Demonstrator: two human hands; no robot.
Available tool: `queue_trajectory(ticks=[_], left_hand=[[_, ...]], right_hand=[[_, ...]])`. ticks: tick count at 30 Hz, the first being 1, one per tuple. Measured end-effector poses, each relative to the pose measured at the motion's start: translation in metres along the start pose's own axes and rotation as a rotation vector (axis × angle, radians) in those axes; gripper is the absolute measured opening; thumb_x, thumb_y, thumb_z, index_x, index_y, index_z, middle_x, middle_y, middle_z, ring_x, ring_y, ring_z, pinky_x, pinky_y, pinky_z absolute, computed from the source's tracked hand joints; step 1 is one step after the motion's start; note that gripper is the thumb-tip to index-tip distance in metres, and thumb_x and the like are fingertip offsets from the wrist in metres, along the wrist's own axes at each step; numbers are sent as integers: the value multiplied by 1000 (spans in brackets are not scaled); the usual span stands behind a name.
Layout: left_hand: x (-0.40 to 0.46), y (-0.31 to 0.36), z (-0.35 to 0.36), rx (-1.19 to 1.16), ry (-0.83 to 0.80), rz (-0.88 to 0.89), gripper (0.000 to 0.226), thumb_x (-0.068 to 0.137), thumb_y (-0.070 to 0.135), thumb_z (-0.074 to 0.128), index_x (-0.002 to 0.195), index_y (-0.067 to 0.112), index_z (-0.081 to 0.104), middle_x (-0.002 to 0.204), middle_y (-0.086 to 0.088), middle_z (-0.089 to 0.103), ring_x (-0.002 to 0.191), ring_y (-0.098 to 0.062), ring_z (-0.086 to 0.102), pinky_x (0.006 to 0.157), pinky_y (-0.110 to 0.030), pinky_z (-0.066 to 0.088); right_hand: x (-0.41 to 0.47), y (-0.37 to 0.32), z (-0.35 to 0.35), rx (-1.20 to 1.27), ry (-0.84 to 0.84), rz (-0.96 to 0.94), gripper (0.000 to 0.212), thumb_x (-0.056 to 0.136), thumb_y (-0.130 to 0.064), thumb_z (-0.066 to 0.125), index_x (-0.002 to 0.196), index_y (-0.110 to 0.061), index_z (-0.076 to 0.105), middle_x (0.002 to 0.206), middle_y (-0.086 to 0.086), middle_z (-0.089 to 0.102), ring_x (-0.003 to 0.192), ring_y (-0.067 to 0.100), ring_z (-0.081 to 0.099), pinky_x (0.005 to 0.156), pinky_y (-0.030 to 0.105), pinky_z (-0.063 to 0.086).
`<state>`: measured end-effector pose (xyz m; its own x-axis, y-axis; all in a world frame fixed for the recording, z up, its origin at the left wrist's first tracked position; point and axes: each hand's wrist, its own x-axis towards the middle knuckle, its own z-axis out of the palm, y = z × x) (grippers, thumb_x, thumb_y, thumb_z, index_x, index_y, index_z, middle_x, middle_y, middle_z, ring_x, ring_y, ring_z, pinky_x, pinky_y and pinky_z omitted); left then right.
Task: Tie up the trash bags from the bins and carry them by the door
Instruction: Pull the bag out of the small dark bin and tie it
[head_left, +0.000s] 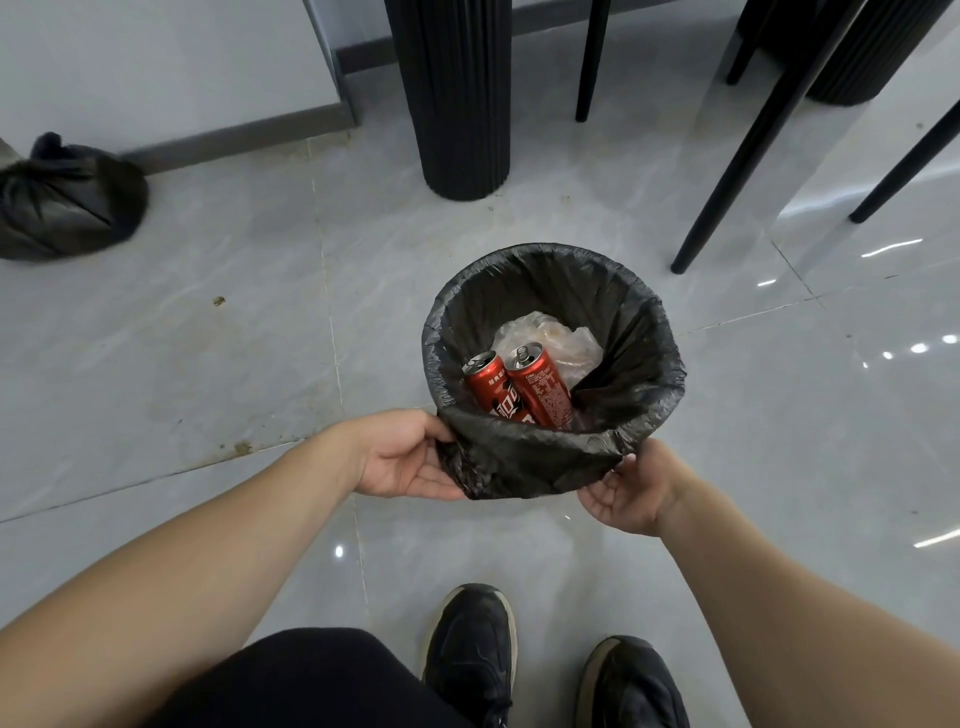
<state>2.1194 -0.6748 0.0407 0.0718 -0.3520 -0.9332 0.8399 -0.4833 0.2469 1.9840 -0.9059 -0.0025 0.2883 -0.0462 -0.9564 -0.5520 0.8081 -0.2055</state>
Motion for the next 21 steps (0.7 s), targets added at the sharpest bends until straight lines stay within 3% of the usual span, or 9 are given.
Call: queue_trajectory(ticks=[2, 8, 10, 14, 17, 19, 21], left_hand=[[-8, 5, 0, 2, -36, -14, 38, 99, 16, 34, 114, -8, 60, 104, -27, 69, 88, -35, 72, 63, -35, 61], [-33, 17, -3, 34, -107, 17, 40, 93, 15, 42, 113, -11, 64, 116, -28, 65, 92, -37, 71, 59, -34, 61], [-40, 20, -4, 64, -99, 24, 40, 93, 16, 43, 117, -10, 62, 116, -27, 65, 91, -36, 71, 60, -34, 61], [-54, 29, -1, 181, -101, 44, 41, 95, 19, 40, 120, -7, 61, 118, -24, 66, 93, -34, 71, 64, -34, 61], [-67, 38, 3, 214, -132, 91, 41, 97, 22, 39, 123, -2, 61, 119, -21, 66, 92, -33, 71, 66, -34, 60], [-73, 45, 7, 233, -59, 149, 38, 97, 22, 40, 120, -1, 61, 113, -20, 69, 84, -33, 72, 62, -34, 60], [-73, 54, 13, 230, 119, 264, 31, 96, 20, 43, 107, 0, 63, 97, -17, 73, 72, -31, 72, 58, -35, 59]], right_hand=[[-8, -6, -6, 13, -3, -57, 22, 90, -37, 51, 84, -16, 56, 84, 6, 61, 75, 20, 62, 81, 36, 51], [-35, -26, -17, 180, -36, -263, 13, 89, -21, 47, 86, -11, 55, 73, 6, 65, 64, 20, 65, 64, 34, 51], [-44, -30, -16, 134, -91, -293, 16, 89, -21, 46, 87, -11, 58, 66, 2, 69, 56, 17, 67, 59, 31, 53], [-56, -42, -15, 19, -157, -279, 14, 87, -22, 52, 90, -11, 60, 72, 1, 66, 58, 15, 64, 52, 24, 54], [-67, -58, -16, -150, -123, -198, 13, 89, -21, 54, 85, -10, 61, 64, 2, 65, 48, 13, 57, 44, 21, 49], [-72, -72, -15, -240, -72, -171, 14, 90, -17, 54, 78, -11, 58, 57, 2, 60, 40, 13, 51, 40, 19, 47], [-76, -89, -10, -281, -4, -197, 18, 91, -16, 53, 73, -12, 54, 56, 3, 55, 40, 13, 48, 40, 18, 46]])
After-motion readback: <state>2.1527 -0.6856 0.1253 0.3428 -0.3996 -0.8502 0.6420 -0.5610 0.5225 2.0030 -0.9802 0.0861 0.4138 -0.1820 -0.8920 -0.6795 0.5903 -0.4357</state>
